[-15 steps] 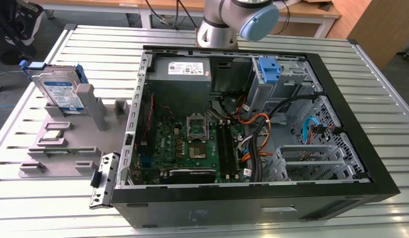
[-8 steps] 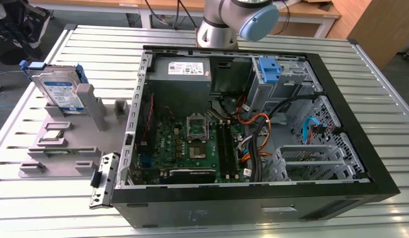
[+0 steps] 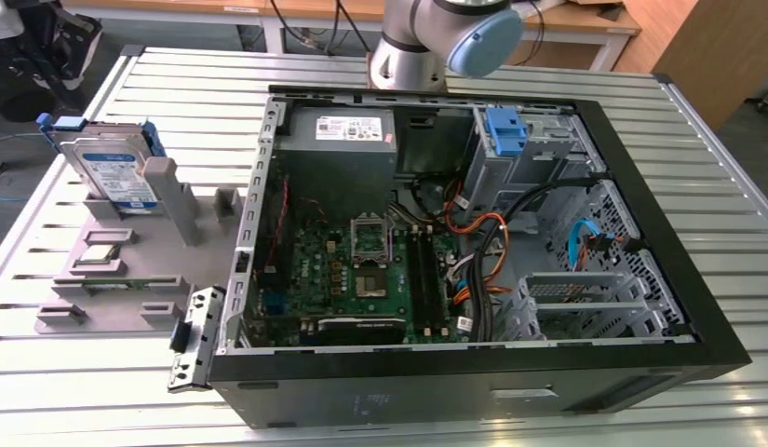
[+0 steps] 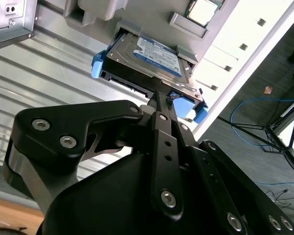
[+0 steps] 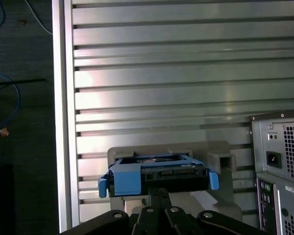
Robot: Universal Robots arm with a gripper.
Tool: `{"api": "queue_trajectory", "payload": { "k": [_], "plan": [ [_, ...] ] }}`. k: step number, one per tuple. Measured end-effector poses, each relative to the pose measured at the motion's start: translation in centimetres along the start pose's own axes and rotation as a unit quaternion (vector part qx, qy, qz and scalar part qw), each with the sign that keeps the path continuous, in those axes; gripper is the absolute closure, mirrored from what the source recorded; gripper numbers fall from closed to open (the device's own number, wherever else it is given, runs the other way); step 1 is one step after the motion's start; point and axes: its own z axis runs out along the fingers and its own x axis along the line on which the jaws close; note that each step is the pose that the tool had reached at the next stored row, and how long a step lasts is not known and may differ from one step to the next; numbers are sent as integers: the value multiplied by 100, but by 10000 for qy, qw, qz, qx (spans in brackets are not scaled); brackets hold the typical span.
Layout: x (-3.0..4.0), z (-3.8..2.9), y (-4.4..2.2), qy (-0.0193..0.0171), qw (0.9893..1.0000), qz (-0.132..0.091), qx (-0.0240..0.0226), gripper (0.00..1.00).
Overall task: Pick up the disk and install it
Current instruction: 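Reach for the disk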
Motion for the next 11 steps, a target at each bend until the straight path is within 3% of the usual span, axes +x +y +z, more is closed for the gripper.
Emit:
{"api": "queue_trajectory", "payload": {
  "k": [11],
  "plan": [
    [-33, 60, 7, 0, 10000, 1, 14, 90]
  ]
}}
